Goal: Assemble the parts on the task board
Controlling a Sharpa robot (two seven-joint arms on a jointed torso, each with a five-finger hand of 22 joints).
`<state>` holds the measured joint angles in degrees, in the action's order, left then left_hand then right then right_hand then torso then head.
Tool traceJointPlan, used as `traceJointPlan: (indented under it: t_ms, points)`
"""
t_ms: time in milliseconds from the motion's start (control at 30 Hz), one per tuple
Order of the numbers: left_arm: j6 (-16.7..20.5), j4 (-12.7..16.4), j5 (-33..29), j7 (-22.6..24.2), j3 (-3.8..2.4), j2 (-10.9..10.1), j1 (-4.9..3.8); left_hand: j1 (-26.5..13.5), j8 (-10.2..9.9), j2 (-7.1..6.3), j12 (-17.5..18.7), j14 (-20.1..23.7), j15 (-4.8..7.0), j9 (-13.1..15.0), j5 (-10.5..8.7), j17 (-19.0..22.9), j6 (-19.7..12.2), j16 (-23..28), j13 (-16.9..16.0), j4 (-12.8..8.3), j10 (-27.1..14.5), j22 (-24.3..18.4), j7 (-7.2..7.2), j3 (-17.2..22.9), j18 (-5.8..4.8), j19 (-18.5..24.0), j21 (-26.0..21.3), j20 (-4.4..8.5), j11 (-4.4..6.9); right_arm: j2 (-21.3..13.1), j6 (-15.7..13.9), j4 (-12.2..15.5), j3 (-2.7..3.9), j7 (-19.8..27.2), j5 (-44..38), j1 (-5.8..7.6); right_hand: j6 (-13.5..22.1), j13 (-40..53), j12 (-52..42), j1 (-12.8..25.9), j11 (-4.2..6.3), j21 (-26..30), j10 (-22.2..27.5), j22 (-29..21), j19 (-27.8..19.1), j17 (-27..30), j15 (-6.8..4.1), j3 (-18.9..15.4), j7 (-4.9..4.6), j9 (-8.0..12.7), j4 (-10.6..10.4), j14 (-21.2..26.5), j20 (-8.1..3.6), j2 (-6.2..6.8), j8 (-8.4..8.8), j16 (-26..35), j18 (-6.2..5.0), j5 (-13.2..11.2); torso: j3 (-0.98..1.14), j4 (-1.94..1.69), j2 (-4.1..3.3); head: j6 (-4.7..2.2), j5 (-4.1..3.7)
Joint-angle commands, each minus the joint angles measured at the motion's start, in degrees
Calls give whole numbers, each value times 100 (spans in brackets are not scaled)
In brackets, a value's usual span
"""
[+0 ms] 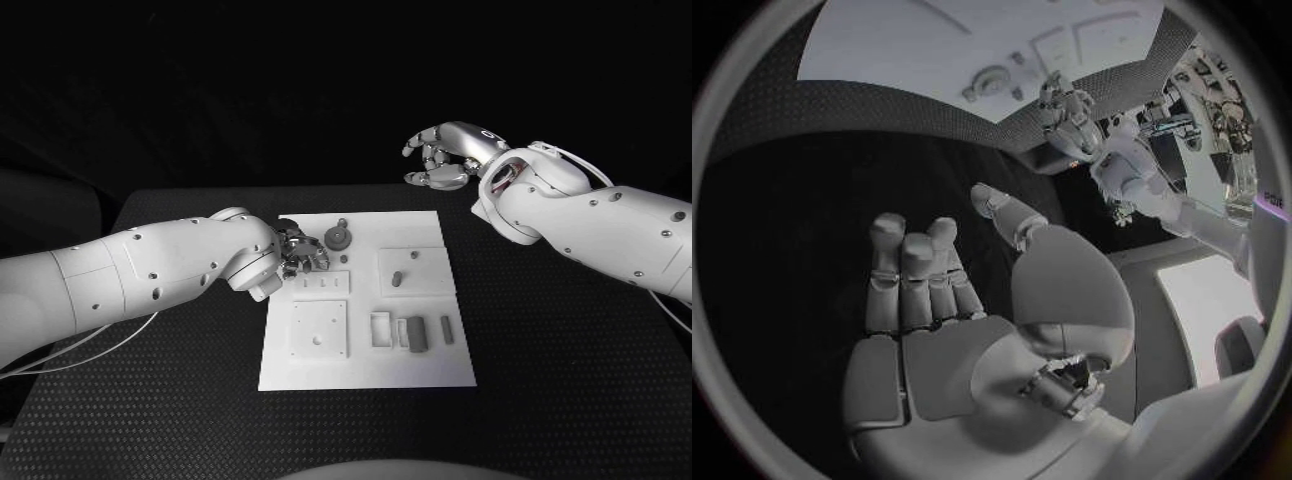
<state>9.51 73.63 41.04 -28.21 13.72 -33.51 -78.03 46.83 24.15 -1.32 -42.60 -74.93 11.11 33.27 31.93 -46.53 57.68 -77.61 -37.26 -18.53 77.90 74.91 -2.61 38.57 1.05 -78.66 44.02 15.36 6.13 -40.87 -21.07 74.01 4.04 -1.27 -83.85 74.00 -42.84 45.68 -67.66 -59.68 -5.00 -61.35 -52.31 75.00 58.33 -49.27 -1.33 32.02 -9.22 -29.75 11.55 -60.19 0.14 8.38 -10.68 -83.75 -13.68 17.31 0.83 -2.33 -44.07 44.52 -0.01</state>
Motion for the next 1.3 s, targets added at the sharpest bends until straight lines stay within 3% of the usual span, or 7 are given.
traceJointPlan:
  t_ms: [33, 133, 367, 533, 833, 1033, 1300]
  points:
    - [-421, 13, 275, -167, -4, 25, 1, -34, 264, 37, -66, -44, 122, 37, 124, -2, 1368, -60, -14, 182, 28, 139, 307, 250, 298, -47, 67, 12, 22, 2, 34, -8, 5, 24, 13, 3, 149, -7, -26, -54, -6, 21, 10, 22, 4, 9, 18, 0, -236, 9, 17, 14, -25, -5, -30, 25, -132, 0, 5, -8, 6, 32, -2]
    - [-627, 33, 315, -198, -5, 15, 6, -66, 281, 44, -86, -43, 121, 54, 155, 4, 1373, -87, -16, 189, 35, 137, 310, 263, 292, -51, 103, 8, 21, 8, 64, -12, 5, 20, 13, 3, 148, -9, -25, -61, -5, 22, 9, 22, 3, 10, 18, 1, -236, 11, 22, 14, -24, -9, -31, 26, -132, 0, 5, -7, 4, 44, 1]
    - [-817, 34, 327, -217, -5, -34, 13, -188, 308, 48, -112, -37, 104, 82, -9, 30, 1382, -121, -5, 222, 51, 126, 309, 191, 286, -43, 146, 4, 4, 0, 75, -22, 5, 14, 13, 3, 147, -14, -24, -73, -5, 24, 9, 22, 2, 13, 17, 1, -235, 14, 32, 15, -24, -20, -33, 28, -132, 0, -4, -13, 3, 77, -20]
    - [-817, 36, 430, -241, -5, -43, 13, -228, 309, 49, -114, -28, 95, 88, -143, 55, 1376, -126, 9, 267, 49, 118, 305, 149, 286, -28, 153, 4, -5, -4, 86, -13, 5, 17, 13, 3, 147, -16, -23, -77, -4, 25, 8, 22, 2, 15, 17, 0, -235, 16, 37, 15, -23, -25, -34, 29, -132, 0, 1, -20, 3, 101, -23]
    - [-671, 5, 690, -203, -5, 4, 14, -305, 302, 138, -120, -8, 89, 92, -711, 119, 1377, -148, 45, 401, 47, 107, 305, 111, 287, 2, 165, 1, -12, -7, 90, 3, 5, 19, 13, 3, 146, -19, -23, -82, -4, 26, 8, 22, 1, 16, 17, -2, -234, 18, 43, 16, -22, -29, -35, 30, -132, 0, -6, -20, 5, 110, -18]
    - [-567, -45, 940, -187, -4, 41, 63, -324, 289, 186, -121, 3, 86, 90, -1061, 152, 1384, -169, 66, 445, 52, 105, 305, 112, 287, 12, 176, -3, -14, -3, 99, 24, 5, 21, 13, 3, 146, -21, -23, -85, -4, 27, 8, 22, 0, 17, 17, -3, -234, 19, 48, 16, -21, -31, -36, 30, -132, 0, 2, -8, 3, 112, -18]
    - [-572, -98, 1012, -158, -5, 93, 139, -292, 297, 172, -131, -1, 80, 95, -1117, 159, 1416, -189, 70, 428, 82, 108, 316, 122, 282, 4, 191, -9, -20, 7, 123, 7, 5, 23, 13, 3, 145, -23, -22, -86, -4, 28, 7, 22, -1, 19, 17, -6, -234, 22, 52, 16, -20, -35, -38, 31, -132, 0, 4, -2, 3, 132, -45]
